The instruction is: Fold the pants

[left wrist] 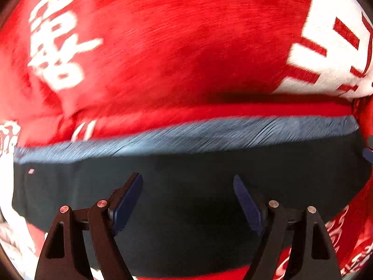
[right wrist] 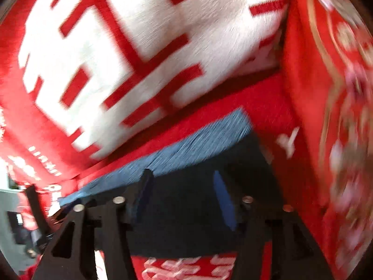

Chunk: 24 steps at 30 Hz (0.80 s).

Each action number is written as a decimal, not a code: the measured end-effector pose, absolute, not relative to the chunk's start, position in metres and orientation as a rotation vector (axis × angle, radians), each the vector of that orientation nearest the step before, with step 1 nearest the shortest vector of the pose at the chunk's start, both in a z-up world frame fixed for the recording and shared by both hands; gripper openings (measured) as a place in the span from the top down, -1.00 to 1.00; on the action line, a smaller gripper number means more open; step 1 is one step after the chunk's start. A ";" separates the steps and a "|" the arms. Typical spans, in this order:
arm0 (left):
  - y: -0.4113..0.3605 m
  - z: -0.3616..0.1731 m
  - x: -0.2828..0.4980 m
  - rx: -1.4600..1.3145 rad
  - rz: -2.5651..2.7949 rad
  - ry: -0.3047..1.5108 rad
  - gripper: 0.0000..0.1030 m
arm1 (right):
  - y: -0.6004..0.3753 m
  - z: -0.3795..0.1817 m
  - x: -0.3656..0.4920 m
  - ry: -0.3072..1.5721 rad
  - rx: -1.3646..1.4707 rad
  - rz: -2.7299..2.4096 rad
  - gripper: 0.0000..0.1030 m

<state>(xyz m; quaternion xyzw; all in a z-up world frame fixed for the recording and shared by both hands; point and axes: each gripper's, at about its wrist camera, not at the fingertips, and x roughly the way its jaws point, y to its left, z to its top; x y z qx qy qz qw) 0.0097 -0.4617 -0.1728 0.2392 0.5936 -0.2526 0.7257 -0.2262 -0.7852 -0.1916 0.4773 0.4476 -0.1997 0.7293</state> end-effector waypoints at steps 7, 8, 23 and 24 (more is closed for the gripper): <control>-0.384 -0.171 0.041 0.540 -0.502 1.303 -0.58 | -0.703 -0.200 -0.209 1.045 1.136 -0.292 -0.54; -0.373 -0.172 0.048 0.548 -0.494 1.293 -0.58 | -0.692 -0.191 -0.194 1.074 1.104 -0.286 -0.54; -0.287 -0.199 0.158 0.557 -0.550 1.308 -0.58 | -0.544 -0.187 0.031 1.280 0.311 -0.030 -0.27; -0.292 -0.202 0.160 0.560 -0.564 1.308 -0.58 | -0.539 -0.194 0.041 1.320 0.287 0.005 -0.26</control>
